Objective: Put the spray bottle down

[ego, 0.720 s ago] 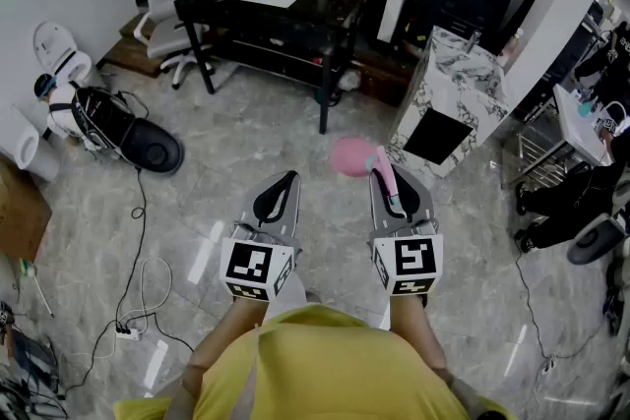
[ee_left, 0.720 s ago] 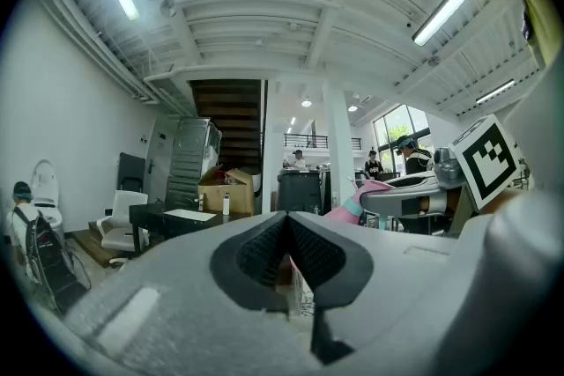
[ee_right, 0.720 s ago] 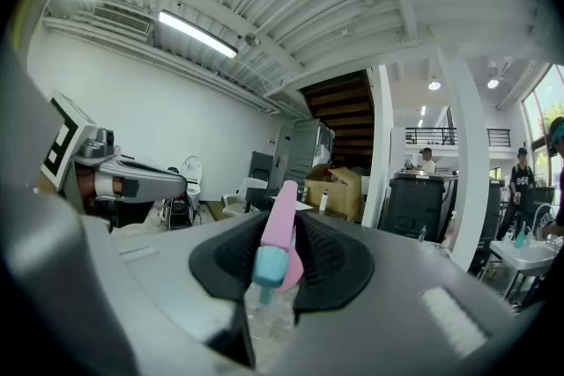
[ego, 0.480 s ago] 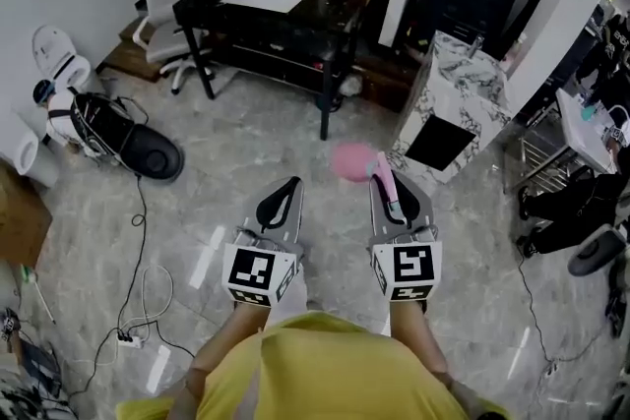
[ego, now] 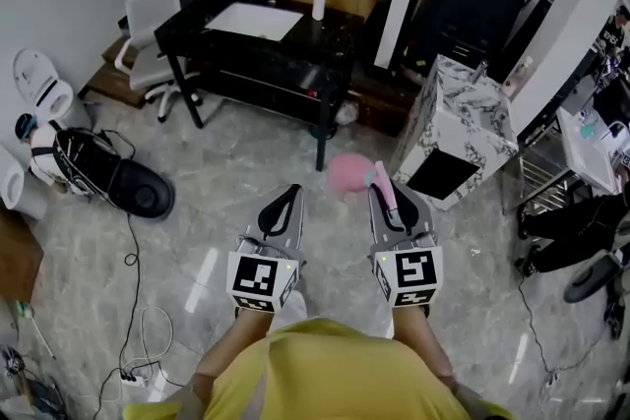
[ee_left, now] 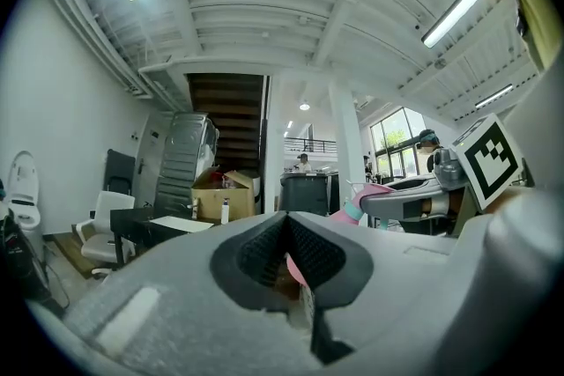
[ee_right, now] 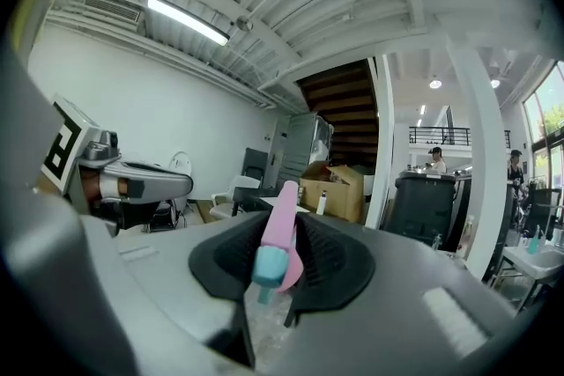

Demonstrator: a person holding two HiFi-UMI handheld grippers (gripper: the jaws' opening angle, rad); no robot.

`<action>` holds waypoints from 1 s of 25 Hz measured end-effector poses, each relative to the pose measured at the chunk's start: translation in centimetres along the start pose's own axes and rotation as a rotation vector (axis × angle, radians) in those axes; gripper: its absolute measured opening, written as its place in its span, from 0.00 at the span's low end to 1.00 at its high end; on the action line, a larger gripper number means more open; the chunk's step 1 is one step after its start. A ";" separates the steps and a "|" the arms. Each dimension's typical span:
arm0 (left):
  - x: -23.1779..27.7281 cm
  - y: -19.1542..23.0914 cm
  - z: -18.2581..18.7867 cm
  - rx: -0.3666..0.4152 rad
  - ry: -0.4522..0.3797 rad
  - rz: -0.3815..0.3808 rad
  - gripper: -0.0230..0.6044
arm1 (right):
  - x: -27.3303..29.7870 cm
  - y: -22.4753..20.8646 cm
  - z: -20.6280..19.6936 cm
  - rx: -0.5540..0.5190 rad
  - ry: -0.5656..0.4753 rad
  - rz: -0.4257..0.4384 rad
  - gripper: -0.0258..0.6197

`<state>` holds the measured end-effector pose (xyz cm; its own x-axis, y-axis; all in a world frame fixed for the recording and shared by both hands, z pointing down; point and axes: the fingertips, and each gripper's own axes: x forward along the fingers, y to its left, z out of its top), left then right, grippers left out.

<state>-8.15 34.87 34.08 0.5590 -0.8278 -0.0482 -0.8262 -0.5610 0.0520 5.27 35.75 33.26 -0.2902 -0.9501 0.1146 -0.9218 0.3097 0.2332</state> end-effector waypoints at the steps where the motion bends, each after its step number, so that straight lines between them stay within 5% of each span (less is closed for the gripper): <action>1: 1.3 1.1 0.1 0.002 0.001 -0.007 0.04 | 1.7 -0.2 0.3 0.000 -0.001 -0.004 0.18; 10: 10.7 8.3 0.2 0.000 0.002 -0.091 0.04 | 12.6 -2.6 0.8 0.030 0.008 -0.064 0.18; 25: 18.8 14.7 -1.4 -0.042 0.016 -0.094 0.04 | 23.3 -6.4 1.0 0.026 0.006 -0.076 0.18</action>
<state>-9.71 11.08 35.31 0.6349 -0.7716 -0.0392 -0.7668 -0.6356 0.0899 4.12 11.64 33.49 -0.2182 -0.9704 0.1031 -0.9474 0.2360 0.2163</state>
